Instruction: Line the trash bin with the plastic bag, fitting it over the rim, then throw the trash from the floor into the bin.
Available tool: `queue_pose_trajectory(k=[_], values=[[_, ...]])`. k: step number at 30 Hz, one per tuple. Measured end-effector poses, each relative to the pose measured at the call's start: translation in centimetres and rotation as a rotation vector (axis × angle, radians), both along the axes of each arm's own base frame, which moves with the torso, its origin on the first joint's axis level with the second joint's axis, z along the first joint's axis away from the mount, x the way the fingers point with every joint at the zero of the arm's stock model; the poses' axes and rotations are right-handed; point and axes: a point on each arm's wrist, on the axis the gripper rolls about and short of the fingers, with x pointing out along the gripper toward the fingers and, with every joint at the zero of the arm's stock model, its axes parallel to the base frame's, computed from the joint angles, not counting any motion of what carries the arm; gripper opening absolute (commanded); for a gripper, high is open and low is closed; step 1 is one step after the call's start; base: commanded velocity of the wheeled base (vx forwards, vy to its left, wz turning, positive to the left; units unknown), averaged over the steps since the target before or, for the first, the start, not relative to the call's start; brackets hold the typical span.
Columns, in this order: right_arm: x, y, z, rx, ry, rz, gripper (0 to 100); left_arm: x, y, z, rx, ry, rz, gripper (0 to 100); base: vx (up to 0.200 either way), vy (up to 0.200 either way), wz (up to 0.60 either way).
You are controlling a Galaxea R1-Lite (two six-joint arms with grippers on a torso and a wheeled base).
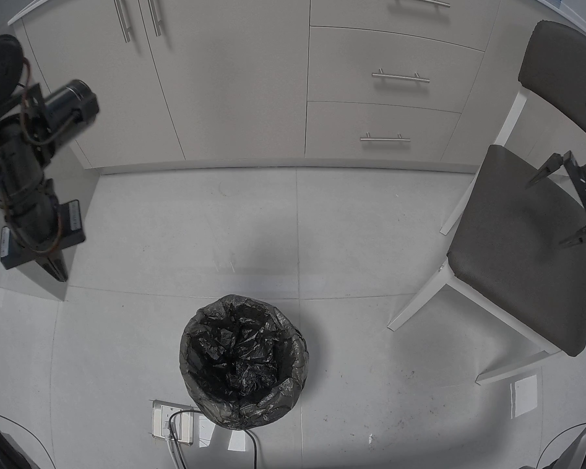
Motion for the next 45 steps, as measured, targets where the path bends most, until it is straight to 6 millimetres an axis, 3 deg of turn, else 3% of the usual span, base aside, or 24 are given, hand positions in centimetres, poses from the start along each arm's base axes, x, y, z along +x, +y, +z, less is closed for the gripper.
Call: queue_pose_trajectory(k=[7, 13, 20, 22, 29, 35, 40, 45], values=[[-5.2, -0.8, 3.0, -0.049, -0.095, -0.027, 100, -6.1, 2.1, 4.3, -0.029, -0.181, -0.042, 0, 0.000, 0.000, 0.00], [-11.4, -0.2, 5.7, -0.141, -0.228, -0.002, 100, -14.7, 4.4, 7.8, -0.052, -0.412, -0.101, 0, 0.000, 0.000, 0.00], [-21.0, 1.5, 7.3, -0.355, -0.373, -0.005, 100, -24.0, 6.8, 8.9, -0.025, -0.644, -0.106, 0, 0.000, 0.000, 0.00], [-22.9, 2.2, 7.4, -0.411, -0.402, -0.025, 100, -26.0, 7.1, 8.9, -0.005, -0.691, -0.100, 0, 0.000, 0.000, 0.00], [-30.9, 7.4, 6.9, -0.707, -0.571, -0.036, 100, -34.5, 7.3, 6.8, 0.109, -0.857, -0.099, 0, 0.000, 0.000, 0.00], [-36.1, 10.6, 4.8, -0.851, -0.683, 0.026, 100, -38.8, 6.9, 2.7, 0.191, -0.858, -0.134, 0, 0.000, 0.000, 0.00], [-39.0, 9.4, 2.0, -0.870, -0.677, 0.139, 100, -41.0, 6.7, -0.5, 0.229, -0.852, -0.165, 0, 0.000, 0.000, 0.00], [-40.7, 6.1, -1.6, -0.897, -0.627, 0.250, 100, -42.0, 6.8, -3.4, 0.241, -0.828, -0.189, 0, 0.000, 0.000, 0.00]])
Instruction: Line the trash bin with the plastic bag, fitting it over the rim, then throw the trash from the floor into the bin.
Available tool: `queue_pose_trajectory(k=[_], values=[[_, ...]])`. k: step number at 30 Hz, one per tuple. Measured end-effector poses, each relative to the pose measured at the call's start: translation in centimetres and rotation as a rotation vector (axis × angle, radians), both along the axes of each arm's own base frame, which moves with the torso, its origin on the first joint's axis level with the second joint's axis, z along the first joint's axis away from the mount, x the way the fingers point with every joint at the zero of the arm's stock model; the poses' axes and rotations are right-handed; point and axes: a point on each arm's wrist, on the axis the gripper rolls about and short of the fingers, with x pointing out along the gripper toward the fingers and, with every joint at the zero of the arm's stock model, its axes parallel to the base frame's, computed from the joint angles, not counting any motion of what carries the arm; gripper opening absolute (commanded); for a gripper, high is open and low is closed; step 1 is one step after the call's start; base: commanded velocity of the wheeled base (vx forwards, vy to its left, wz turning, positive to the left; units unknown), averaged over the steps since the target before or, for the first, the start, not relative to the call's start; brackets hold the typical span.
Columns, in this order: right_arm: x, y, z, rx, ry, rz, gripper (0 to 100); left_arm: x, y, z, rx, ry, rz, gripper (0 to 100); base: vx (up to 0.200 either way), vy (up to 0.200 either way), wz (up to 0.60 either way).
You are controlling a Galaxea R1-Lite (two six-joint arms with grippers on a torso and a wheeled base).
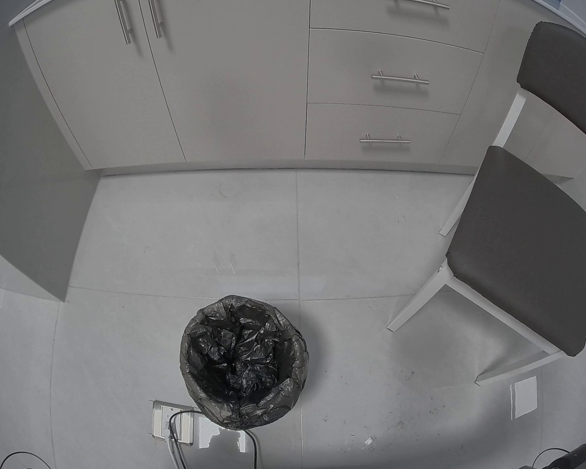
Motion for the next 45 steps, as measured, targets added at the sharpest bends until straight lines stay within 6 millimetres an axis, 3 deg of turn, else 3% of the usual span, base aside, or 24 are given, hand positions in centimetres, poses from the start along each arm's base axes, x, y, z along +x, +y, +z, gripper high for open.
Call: queue_pose_trajectory(k=[4, 10, 16, 25, 34, 39, 45], values=[[-0.6, -1.9, -3.6, -0.047, 0.046, -0.013, 100, -0.3, -0.2, -2.4, 0.015, 0.034, -0.009, 0, 0.000, 0.000, 0.00], [-1.3, -3.2, -9.3, -0.097, 0.078, -0.075, 100, 0.0, -0.9, -6.1, 0.032, 0.094, -0.044, 0, 0.000, 0.000, 0.00], [0.2, -3.5, -14.1, -0.111, 0.081, -0.115, 100, 1.7, -1.3, -8.8, 0.032, 0.120, -0.062, 0, 0.000, 0.000, 0.00], [5.5, -3.5, -17.1, -0.096, -0.124, -0.136, 100, 7.6, -1.0, -10.8, 0.051, -0.023, -0.060, 0, 0.000, 0.000, 0.00], [9.7, -3.4, -18.3, -0.119, -0.344, -0.088, 100, 13.3, -0.6, -14.0, 0.123, -0.192, -0.070, 0, 0.000, 0.000, 0.00], [11.0, -3.3, -19.4, -0.167, -0.390, -0.033, 100, 15.1, -0.4, -15.5, 0.245, -0.279, -0.107, 0, 0.000, 0.000, 0.00], [11.6, -3.1, -21.1, -0.141, -0.355, -0.029, 100, 16.0, -0.4, -17.7, 0.286, -0.261, -0.188, 0, 0.000, 0.000, 0.00]])
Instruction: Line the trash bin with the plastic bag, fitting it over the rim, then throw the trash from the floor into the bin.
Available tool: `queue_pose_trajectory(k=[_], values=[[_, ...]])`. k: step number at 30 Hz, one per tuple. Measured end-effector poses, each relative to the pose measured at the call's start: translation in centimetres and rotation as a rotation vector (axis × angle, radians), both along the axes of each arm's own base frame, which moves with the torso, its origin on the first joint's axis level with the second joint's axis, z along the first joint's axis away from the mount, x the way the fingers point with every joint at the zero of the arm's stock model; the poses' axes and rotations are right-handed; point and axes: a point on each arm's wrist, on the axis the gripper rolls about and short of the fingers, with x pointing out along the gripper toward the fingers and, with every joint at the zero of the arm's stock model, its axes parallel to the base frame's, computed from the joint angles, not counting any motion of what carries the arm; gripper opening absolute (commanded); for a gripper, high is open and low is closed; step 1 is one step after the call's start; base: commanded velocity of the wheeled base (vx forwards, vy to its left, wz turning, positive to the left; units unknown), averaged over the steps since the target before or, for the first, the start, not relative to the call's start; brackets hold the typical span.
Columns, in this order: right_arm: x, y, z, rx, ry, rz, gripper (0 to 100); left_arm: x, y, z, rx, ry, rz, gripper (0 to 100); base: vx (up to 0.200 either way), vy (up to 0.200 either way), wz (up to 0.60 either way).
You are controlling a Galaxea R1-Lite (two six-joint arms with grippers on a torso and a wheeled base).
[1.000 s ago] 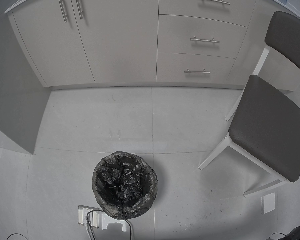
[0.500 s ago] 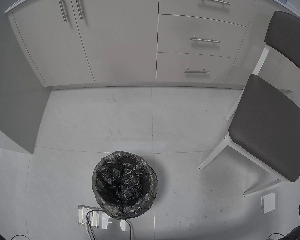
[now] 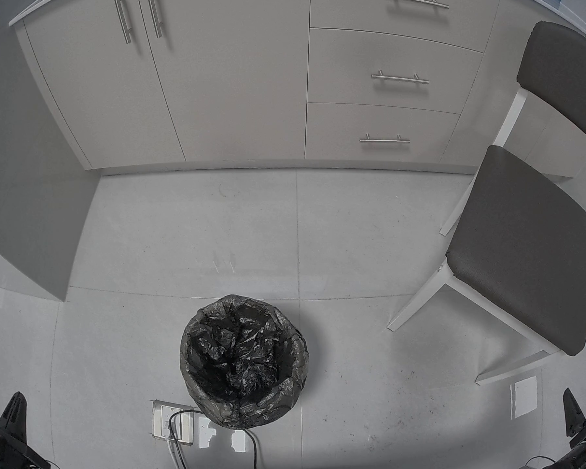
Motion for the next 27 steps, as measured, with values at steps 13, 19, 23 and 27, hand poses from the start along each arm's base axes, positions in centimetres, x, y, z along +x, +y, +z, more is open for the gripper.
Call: queue_pose_trajectory(k=[13, 19, 23, 27], values=[[-0.35, 0.11, -0.59, 0.025, -0.044, 0.053, 100, 0.04, 0.09, -0.62, -0.112, 0.005, -0.159, 0, 0.000, 0.000, 0.00], [-0.42, 0.23, -0.62, 0.063, -0.053, 0.113, 100, 0.03, 0.06, -0.64, -0.033, 0.002, -0.173, 0, 0.000, 0.000, 0.00], [-0.42, 0.22, -0.64, 0.053, -0.055, 0.109, 100, -0.12, -0.21, -0.69, 0.066, -0.014, -0.271, 0, 0.000, 0.000, 0.00], [-0.39, 0.14, -0.62, 0.053, -0.066, 0.074, 100, -0.30, -0.29, -0.73, 0.050, -0.035, -0.274, 0, 0.000, 0.000, 0.00]])
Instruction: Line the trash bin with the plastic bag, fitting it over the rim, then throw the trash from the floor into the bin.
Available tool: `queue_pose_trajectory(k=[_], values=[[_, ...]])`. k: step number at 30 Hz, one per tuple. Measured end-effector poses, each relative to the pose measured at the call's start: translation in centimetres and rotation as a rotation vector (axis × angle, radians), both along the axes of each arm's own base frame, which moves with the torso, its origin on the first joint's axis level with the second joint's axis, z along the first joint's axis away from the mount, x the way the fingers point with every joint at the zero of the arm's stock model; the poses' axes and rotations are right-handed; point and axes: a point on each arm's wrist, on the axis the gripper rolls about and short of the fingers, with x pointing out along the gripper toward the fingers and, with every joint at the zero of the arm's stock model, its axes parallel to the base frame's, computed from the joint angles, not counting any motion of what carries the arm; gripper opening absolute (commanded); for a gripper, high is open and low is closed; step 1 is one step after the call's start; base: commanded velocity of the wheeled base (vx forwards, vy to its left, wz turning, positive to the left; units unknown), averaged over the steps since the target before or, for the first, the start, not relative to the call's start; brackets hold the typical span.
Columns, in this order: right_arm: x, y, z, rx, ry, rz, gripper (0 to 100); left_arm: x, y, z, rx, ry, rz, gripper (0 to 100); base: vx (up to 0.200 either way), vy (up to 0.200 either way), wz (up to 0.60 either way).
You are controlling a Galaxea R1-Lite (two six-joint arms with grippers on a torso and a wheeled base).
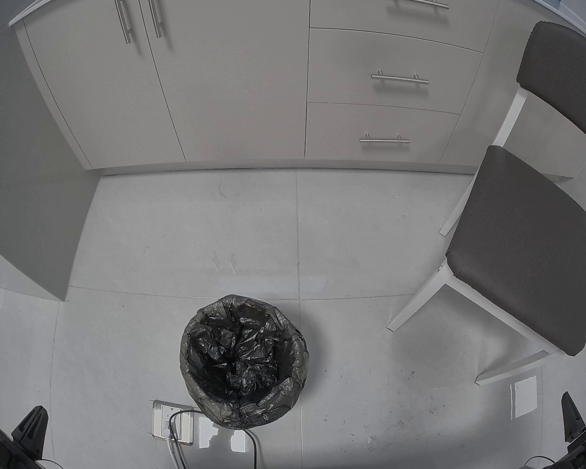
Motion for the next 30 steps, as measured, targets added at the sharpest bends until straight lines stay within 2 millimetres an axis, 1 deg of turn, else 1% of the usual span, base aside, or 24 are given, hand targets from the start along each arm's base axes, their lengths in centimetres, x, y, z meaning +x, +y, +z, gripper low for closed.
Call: queue_pose_trajectory(k=[4, 7, 11, 16, 19, 23, 25, 27, 30], values=[[0.07, -0.02, 0.08, 0.001, -0.024, -0.010, 100, -0.12, -0.03, -0.01, -0.119, -0.001, 0.010, 0, 0.000, 0.000, 0.00], [0.18, 0.07, -0.10, -0.026, -0.028, 0.030, 100, -0.17, -0.04, -0.03, -0.154, -0.004, 0.020, 0, 0.000, 0.000, 0.00], [0.28, 0.16, -0.32, -0.059, -0.027, 0.070, 100, -0.19, -0.01, -0.06, -0.155, -0.009, 0.041, 0, 0.000, 0.000, 0.00], [0.30, 0.11, -0.34, -0.040, -0.030, 0.050, 100, -0.22, -0.09, -0.09, -0.100, -0.013, 0.006, 0, 0.000, 0.000, 0.00], [0.31, 0.06, -0.41, -0.033, -0.025, 0.026, 100, -0.24, -0.09, -0.06, -0.117, -0.012, 0.005, 0, 0.000, 0.000, 0.00], [0.31, 0.04, -0.43, -0.034, -0.024, 0.019, 100, -0.23, 0.08, 0.00, -0.184, -0.014, 0.087, 0, 0.000, 0.000, 0.00], [0.31, 0.04, -0.44, -0.035, -0.023, 0.019, 100, -0.22, 0.20, 0.00, -0.190, -0.019, 0.137, 0, 0.000, 0.000, 0.00], [0.31, 0.04, -0.44, -0.035, -0.022, 0.020, 100, -0.22, 0.22, 0.00, -0.163, -0.021, 0.147, 0, 0.000, 0.000, 0.00], [0.31, 0.05, -0.44, -0.036, -0.022, 0.021, 100, -0.23, 0.11, -0.01, -0.100, -0.023, 0.098, 0, 0.000, 0.000, 0.00]])
